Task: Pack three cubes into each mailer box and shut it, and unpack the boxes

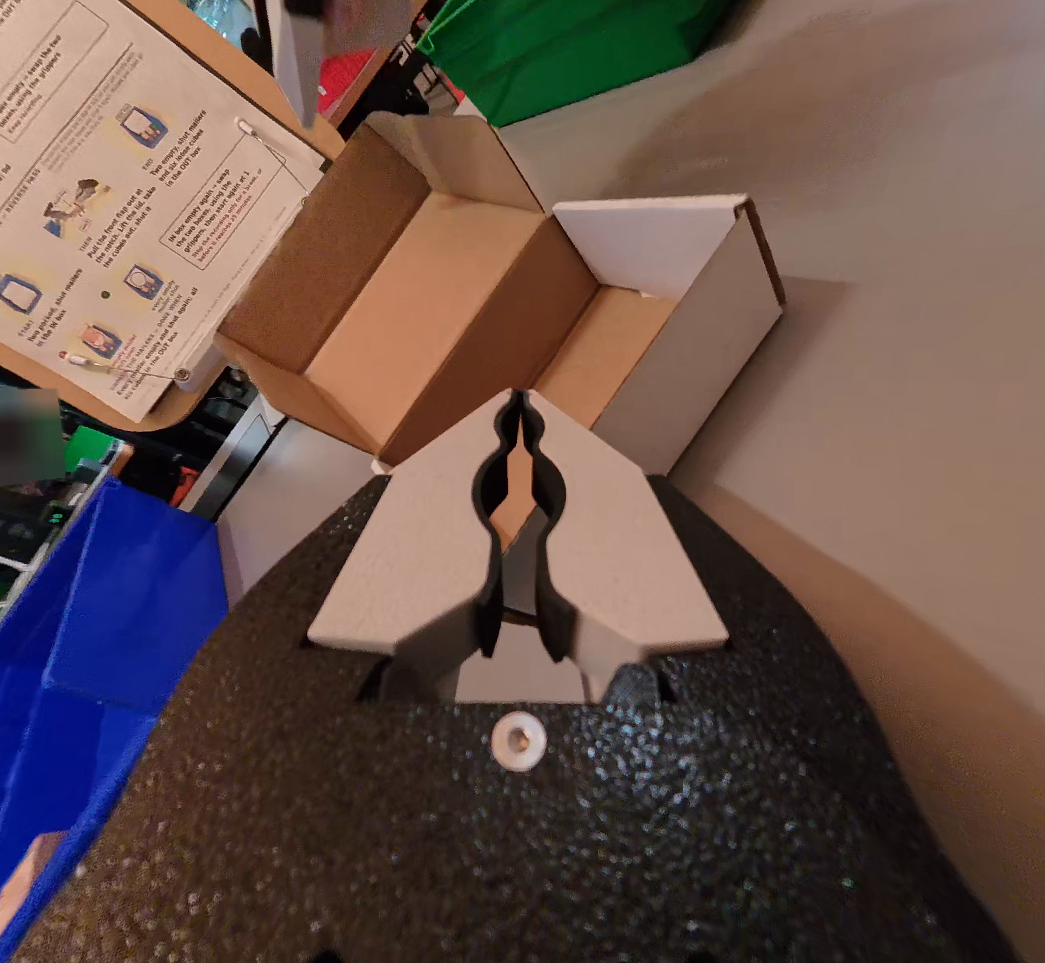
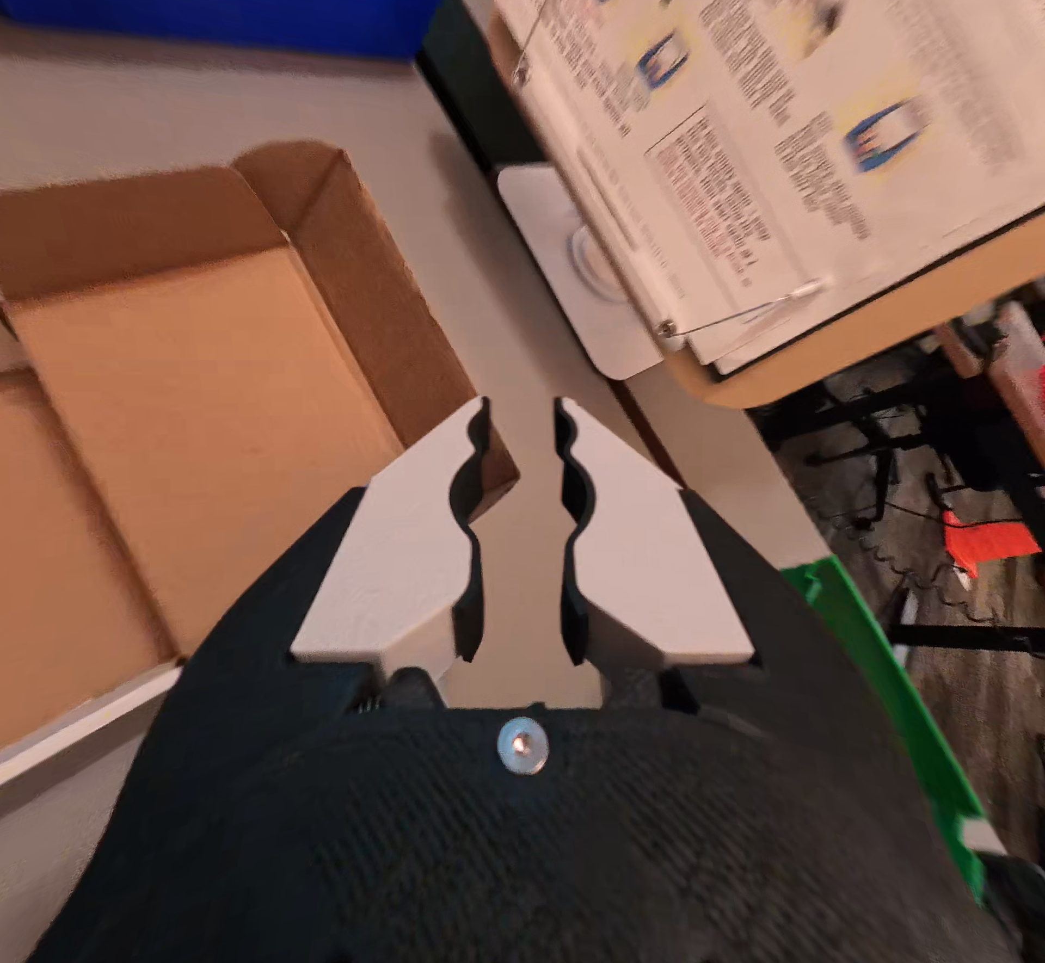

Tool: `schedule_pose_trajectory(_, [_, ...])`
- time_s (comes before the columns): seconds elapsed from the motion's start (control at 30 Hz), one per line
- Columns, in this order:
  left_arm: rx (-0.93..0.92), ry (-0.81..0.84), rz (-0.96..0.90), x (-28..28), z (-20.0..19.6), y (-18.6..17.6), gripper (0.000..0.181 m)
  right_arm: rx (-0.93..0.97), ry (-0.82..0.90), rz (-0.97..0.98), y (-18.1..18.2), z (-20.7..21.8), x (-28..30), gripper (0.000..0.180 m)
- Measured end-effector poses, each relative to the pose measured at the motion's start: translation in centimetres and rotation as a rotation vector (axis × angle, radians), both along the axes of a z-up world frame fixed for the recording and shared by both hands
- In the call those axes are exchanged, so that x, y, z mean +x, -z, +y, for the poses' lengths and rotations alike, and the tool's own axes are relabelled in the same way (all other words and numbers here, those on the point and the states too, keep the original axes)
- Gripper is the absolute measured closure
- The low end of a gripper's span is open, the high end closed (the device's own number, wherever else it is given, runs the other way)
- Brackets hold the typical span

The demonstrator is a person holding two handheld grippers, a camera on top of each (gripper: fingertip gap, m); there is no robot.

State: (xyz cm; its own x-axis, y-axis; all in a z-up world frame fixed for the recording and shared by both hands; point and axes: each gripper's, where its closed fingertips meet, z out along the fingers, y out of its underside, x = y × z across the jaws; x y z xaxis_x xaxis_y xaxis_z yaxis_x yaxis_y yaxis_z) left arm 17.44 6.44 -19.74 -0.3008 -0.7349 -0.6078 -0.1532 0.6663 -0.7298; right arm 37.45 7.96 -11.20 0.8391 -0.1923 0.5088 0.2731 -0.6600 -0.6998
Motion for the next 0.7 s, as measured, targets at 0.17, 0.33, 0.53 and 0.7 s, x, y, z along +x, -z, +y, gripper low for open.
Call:
schedule_pose_trajectory(0.17, [-0.165,-0.004,-0.027,-0.1,0.6,-1.9,0.167,0.078,0.097,0.097,-2.3,-4.1,-6.3,0.104])
schedule_pose_trajectory(0.33, [-0.358,-0.068,-0.097,-1.3,4.1,-4.8,0.164,0.194,0.174,0.271,1.8,-6.5,-14.2,0.121])
schedule_pose_trajectory(0.53, [-0.408,-0.206,-0.077,-2.5,11.4,-6.0,0.16,0.125,0.283,0.084,2.1,-7.5,-10.9,0.122])
schedule_pose_trajectory(0.7, [-0.409,-0.236,-0.032,-3.6,14.0,-5.8,0.16,-0.084,-0.001,0.102,-0.5,-2.4,-4.4,0.109])
